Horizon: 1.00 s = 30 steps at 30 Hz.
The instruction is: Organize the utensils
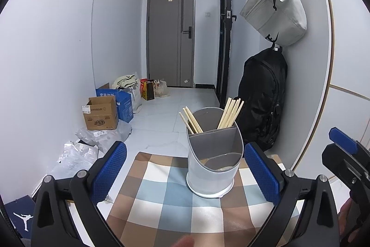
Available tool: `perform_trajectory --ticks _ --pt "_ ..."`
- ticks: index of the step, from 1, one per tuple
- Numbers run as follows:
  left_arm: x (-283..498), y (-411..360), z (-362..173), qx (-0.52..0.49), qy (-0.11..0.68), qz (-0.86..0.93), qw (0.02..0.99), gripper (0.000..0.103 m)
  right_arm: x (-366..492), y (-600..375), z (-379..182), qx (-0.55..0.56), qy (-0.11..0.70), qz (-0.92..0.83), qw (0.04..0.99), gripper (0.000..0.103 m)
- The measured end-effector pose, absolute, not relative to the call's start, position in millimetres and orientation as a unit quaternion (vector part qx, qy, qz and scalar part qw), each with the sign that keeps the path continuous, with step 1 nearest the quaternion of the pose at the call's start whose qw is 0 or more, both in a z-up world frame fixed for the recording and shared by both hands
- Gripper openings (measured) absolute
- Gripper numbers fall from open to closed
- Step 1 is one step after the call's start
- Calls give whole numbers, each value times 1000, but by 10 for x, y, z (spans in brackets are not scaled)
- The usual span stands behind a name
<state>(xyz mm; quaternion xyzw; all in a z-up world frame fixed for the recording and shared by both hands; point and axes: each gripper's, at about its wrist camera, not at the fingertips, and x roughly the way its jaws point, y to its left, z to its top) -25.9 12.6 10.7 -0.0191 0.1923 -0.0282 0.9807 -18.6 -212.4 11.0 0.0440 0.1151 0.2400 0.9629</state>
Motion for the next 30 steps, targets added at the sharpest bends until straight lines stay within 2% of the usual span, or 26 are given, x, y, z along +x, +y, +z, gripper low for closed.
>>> perform_trajectory --ticks 30 --pt "-279 101 111 -17 195 -29 980 99 -179 -2093 109 39 122 239 963 103"
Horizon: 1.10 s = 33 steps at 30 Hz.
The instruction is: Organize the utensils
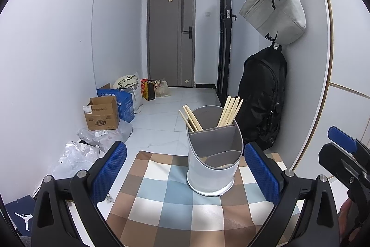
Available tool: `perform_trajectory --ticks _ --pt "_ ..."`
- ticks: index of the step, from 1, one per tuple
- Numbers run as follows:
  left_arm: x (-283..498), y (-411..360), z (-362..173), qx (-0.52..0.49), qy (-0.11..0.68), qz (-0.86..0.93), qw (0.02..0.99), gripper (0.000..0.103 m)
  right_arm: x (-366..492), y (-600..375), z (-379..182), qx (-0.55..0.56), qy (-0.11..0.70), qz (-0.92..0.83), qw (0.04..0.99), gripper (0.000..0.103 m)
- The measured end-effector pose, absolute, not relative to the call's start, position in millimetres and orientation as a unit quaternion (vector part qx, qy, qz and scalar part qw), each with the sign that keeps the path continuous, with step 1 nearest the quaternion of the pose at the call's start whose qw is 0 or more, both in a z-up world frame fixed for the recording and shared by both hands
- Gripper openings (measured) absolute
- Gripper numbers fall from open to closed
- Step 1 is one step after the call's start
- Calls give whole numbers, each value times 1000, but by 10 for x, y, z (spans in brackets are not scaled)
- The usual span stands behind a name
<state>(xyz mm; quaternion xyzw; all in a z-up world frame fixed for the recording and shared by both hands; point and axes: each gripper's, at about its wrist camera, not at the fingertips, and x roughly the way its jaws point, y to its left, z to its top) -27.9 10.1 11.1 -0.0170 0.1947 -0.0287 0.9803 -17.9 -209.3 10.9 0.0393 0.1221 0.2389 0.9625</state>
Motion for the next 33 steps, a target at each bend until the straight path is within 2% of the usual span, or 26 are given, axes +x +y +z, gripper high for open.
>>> perform_trajectory --ticks 33 --pt "-288 70 103 -14 193 -32 981 99 -187 -2095 92 45 130 238 961 103"
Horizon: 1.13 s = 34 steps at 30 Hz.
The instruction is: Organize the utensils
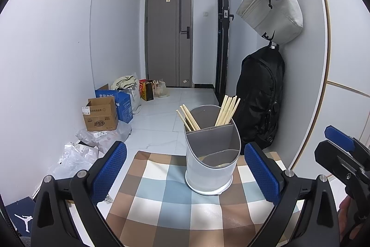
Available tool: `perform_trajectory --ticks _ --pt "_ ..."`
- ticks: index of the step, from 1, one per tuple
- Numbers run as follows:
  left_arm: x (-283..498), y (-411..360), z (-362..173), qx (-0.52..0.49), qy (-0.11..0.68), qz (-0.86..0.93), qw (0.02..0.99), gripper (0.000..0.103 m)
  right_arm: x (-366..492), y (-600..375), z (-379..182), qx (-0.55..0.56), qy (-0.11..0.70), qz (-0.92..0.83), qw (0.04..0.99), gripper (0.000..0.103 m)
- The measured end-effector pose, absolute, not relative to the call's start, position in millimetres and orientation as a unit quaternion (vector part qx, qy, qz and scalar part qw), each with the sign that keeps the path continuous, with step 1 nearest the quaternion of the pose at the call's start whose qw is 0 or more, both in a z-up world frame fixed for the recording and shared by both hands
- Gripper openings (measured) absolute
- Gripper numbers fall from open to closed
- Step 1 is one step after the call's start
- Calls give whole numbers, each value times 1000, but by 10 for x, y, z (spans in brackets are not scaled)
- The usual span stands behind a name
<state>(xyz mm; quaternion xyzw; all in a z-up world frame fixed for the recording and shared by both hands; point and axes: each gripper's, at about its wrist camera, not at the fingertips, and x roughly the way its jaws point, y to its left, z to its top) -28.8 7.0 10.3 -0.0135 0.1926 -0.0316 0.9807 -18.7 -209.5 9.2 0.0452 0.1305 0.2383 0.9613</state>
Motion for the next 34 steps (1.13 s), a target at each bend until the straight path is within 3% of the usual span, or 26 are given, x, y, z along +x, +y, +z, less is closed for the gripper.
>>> perform_trajectory --ticks 34 --pt "-295 77 66 -12 203 -40 978 99 -203 -2082 65 47 132 241 960 103"
